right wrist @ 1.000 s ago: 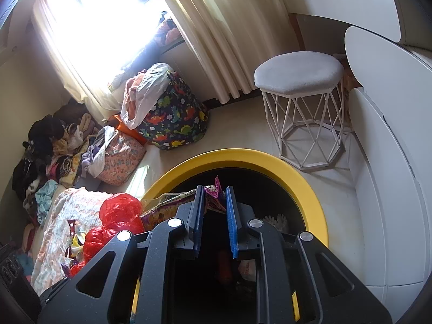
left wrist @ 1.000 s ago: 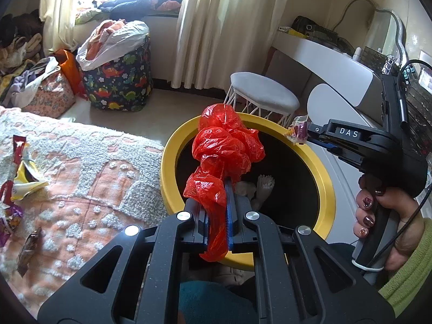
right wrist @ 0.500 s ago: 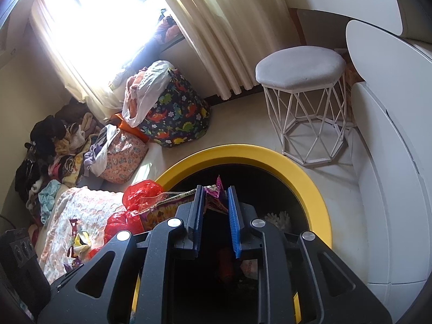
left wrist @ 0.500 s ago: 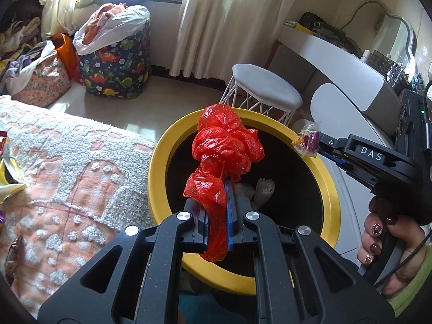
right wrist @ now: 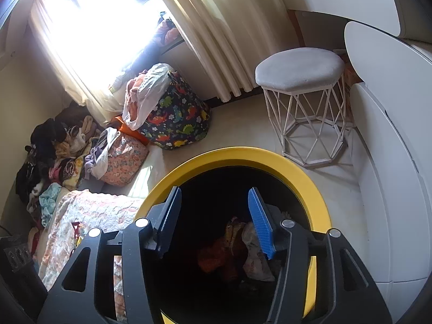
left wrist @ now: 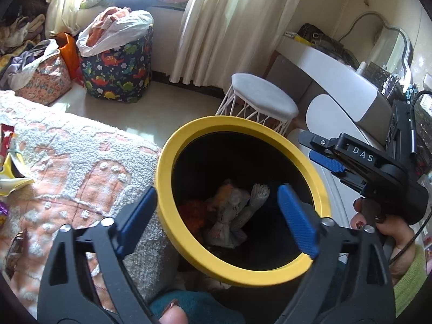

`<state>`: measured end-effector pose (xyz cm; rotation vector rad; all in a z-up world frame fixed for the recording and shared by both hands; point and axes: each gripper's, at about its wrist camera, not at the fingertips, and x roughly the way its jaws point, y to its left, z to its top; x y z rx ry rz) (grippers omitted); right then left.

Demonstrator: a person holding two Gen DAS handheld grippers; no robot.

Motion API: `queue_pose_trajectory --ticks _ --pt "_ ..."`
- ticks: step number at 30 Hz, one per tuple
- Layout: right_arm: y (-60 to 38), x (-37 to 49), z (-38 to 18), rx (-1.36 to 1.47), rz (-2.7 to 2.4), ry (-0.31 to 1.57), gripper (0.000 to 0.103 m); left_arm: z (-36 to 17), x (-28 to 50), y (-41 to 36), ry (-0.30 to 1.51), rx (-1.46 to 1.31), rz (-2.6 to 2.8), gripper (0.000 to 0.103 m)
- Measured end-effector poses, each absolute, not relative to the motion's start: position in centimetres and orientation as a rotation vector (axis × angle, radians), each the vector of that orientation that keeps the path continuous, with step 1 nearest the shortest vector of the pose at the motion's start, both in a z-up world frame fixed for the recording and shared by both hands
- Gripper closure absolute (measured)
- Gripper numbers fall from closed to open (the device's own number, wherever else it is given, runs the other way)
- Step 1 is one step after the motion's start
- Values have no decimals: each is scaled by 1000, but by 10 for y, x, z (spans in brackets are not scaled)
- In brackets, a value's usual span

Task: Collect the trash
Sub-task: 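Open both tools to drop the red bag and wrapper into the bin, then move both open tools back over the remaining wrappers on the bed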

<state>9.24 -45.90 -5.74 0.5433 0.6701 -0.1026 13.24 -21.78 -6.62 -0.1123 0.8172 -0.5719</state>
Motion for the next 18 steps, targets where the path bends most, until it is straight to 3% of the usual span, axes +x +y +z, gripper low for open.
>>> queue_pose_trajectory --ticks 4,18 --pt "-453 91 -50 511 -90 655 39 -59 125 -213 790 -108 -542 11" --pt "-421 86 -24 425 -21 621 29 -34 115 -178 717 -108 -413 11"
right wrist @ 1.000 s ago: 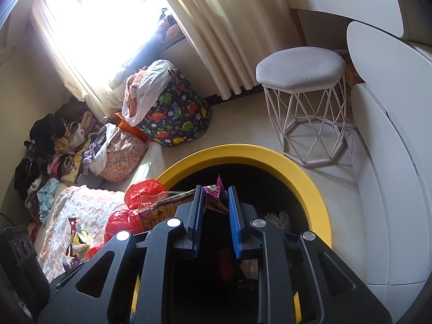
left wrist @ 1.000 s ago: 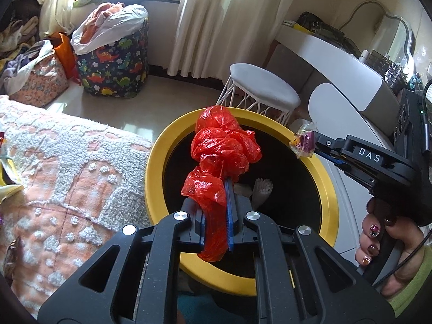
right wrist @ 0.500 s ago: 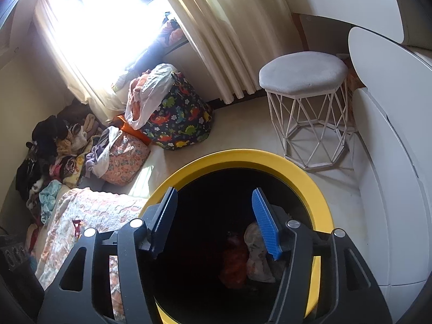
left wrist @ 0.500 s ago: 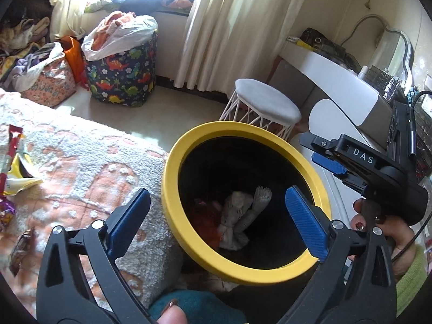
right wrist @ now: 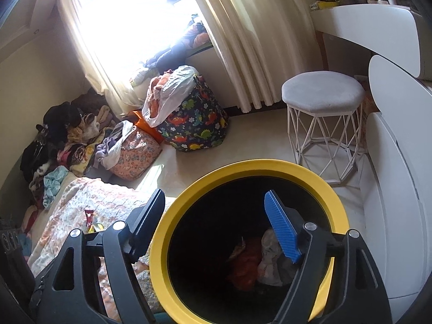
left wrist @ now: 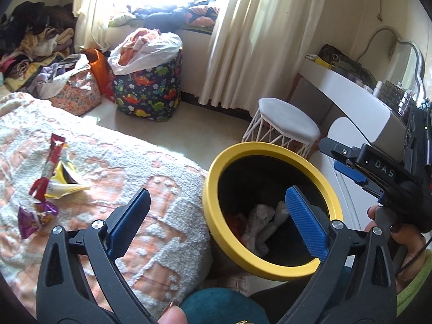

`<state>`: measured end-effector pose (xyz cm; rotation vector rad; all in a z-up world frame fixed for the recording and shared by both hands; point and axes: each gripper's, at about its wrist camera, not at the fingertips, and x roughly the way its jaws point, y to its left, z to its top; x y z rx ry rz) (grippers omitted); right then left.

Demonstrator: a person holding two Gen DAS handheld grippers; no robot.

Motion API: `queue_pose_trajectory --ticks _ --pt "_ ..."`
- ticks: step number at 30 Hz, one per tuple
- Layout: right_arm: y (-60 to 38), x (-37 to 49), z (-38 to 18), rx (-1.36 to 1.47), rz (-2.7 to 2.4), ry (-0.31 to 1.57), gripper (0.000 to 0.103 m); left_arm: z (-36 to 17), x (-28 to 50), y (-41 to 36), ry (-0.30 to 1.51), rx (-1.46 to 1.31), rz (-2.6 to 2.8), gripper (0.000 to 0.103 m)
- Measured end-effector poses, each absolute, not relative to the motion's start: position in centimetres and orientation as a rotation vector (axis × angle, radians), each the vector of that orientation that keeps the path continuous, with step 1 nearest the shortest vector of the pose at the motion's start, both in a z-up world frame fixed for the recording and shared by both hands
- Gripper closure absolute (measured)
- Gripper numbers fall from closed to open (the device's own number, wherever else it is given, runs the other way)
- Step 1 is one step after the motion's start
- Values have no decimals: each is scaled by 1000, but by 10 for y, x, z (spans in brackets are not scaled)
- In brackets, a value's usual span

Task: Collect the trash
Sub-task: 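Move both open tools back over the remaining wrappers on the bed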

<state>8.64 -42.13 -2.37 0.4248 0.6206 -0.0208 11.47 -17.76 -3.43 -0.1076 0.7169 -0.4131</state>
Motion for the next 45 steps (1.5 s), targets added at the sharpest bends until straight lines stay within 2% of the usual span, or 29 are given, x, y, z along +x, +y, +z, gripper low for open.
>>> queue_pose_trajectory --ticks 17,32,45 --pt "-360 85 -3 332 123 616 22 -12 111 -113 626 -165 -266 11" --pt "-307 82 0 271 221 633 21 -4 109 -57 573 -189 -154 11" --pt "-255 80 -14 220 295 701 21 -18 115 13 601 -287 -34 11"
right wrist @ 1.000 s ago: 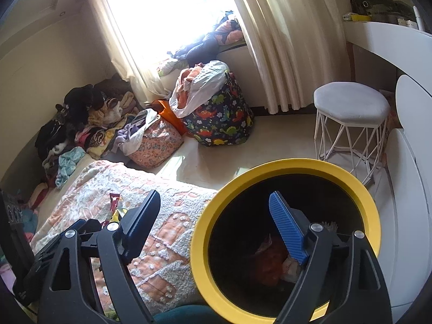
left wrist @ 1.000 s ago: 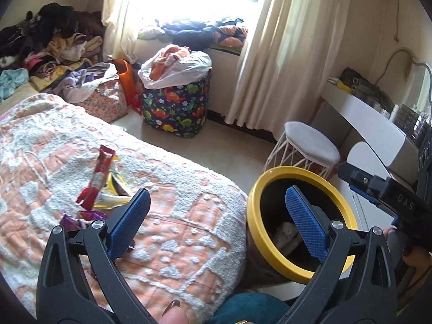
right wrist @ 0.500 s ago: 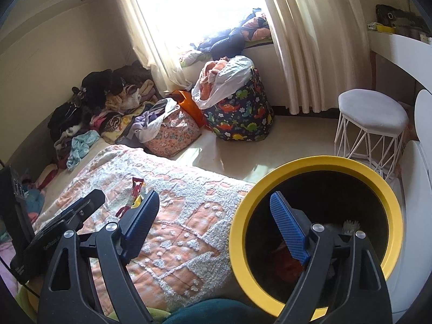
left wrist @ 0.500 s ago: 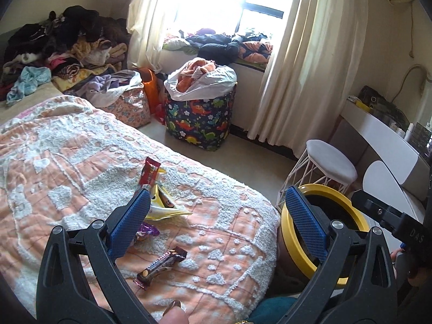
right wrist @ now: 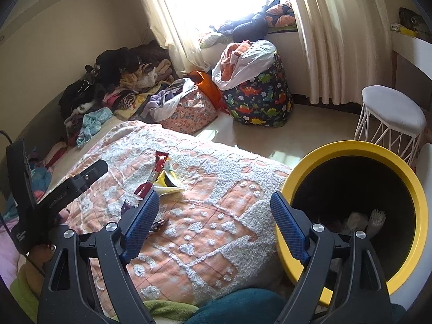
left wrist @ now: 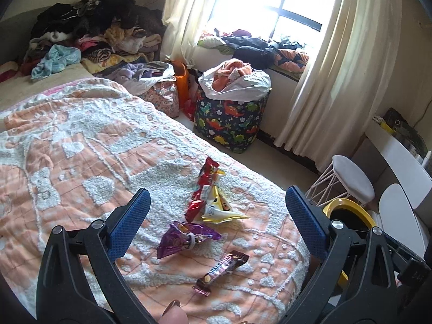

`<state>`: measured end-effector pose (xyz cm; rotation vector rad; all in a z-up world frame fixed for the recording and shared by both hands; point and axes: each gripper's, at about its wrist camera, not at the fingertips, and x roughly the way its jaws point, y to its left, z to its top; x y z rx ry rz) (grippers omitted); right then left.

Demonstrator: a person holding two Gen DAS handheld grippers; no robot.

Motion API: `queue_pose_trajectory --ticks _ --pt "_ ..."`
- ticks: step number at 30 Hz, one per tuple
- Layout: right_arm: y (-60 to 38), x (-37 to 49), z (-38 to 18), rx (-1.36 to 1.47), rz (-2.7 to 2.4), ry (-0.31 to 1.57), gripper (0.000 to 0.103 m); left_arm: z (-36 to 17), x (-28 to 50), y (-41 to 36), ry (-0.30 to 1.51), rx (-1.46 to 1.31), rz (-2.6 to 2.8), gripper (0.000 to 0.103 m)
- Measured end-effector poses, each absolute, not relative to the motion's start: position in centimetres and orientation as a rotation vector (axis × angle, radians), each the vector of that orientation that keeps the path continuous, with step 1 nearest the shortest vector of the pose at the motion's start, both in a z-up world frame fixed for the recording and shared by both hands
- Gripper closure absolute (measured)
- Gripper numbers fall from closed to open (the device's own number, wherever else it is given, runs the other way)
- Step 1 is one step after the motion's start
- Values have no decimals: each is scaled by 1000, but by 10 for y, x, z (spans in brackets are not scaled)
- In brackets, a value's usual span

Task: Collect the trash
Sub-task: 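Move both open tools back over the remaining wrappers on the bed, then grasp the red-and-yellow snack packet with the left tool while the right tool grasps the chocolate bar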

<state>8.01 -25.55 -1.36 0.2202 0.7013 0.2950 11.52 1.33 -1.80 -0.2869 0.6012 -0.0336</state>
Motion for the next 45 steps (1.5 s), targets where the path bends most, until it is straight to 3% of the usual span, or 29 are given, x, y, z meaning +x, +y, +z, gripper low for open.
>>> queue_pose_trajectory --ticks 6,17,21,26,33,35,40,42,45 --pt "-225 83 -25 190 338 745 21 -29 118 38 627 -326 -5 12" --pt "-170 89 -44 115 382 802 22 -58 137 66 739 -402 -61 50" --pt "-165 96 -56 129 385 838 24 -66 145 67 775 -428 -106 54" --pt "-161 107 -70 174 395 892 31 -74 156 62 806 -430 -154 54" --pt "-149 120 -82 188 414 937 42 -85 168 54 845 -426 -191 62" --pt "-146 124 -86 193 421 956 47 -88 172 53 854 -423 -200 69" --pt "-142 133 -96 224 440 995 52 -96 179 53 873 -439 -222 70" --pt "-139 136 -100 225 451 1008 59 -98 182 52 878 -440 -225 71" --pt "-134 139 -106 239 476 1029 74 -102 184 51 886 -448 -226 81"
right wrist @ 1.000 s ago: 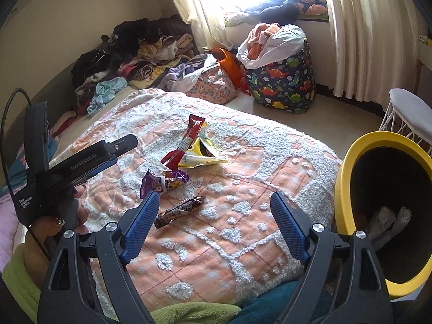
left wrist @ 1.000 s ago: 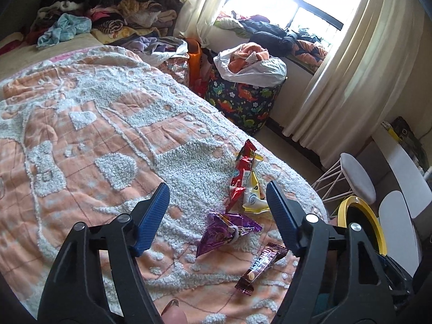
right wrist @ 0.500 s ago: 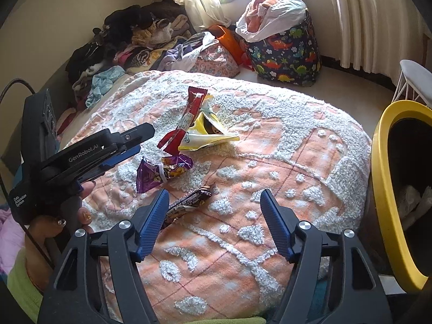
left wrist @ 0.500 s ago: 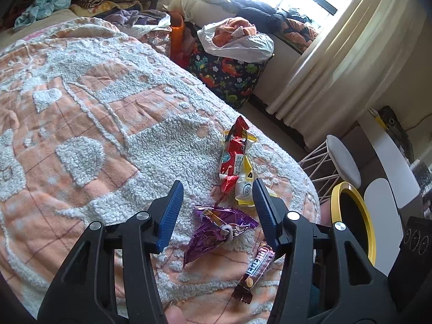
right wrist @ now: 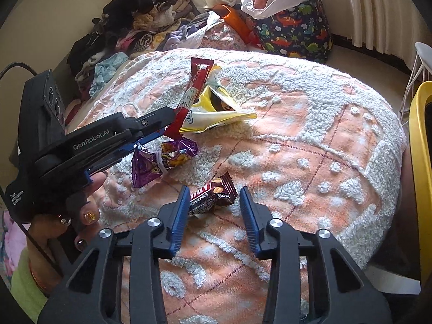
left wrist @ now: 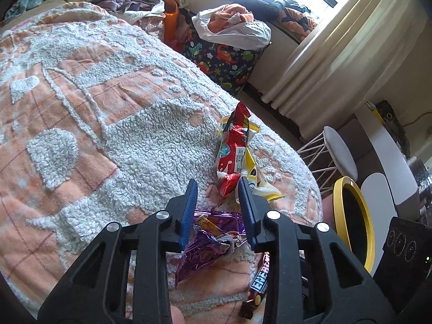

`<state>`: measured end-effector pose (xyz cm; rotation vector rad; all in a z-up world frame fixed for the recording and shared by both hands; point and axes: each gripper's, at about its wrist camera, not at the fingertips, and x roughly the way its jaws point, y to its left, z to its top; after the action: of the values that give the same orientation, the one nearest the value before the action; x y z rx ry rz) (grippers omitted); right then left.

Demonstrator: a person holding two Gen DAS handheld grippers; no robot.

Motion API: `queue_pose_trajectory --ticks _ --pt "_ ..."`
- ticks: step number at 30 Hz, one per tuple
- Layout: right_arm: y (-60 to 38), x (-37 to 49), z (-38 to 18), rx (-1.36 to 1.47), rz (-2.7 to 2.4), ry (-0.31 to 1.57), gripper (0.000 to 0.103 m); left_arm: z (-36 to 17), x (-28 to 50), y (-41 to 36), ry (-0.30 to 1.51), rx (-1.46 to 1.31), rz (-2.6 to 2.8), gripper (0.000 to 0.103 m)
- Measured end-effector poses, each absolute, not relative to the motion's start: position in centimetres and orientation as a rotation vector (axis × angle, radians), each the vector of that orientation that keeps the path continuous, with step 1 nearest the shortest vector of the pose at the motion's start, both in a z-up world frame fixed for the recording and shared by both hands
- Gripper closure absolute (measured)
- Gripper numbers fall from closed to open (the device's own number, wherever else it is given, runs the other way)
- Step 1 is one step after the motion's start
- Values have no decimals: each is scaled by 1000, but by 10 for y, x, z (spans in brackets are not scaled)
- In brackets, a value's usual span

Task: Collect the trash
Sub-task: 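Grasp the red-and-yellow snack packet with the left tool while the right tool grasps the chocolate bar, then carry the red packet and chocolate bar over the yellow-rimmed bin with both tools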

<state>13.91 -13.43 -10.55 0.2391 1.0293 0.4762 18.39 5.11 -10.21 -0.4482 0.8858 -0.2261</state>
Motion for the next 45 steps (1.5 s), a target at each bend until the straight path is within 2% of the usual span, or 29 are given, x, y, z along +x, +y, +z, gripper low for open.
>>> queue_pose_trajectory --ticks 2,7,13,22,38,45 --pt "-133 139 -106 243 488 1028 82 -104 184 50 888 -447 -229 88" --pt "-134 132 -100 243 517 992 95 -102 181 47 876 -441 -243 98" --pt "-137 125 -91 238 541 958 96 -94 175 45 843 -437 -240 102" --pt "-152 112 -79 245 563 917 96 -73 161 53 786 -482 -263 103" --pt "-172 101 -69 238 523 904 96 -96 151 57 900 -487 -219 102" --pt "-184 96 -58 248 511 868 96 -79 146 53 856 -455 -202 103"
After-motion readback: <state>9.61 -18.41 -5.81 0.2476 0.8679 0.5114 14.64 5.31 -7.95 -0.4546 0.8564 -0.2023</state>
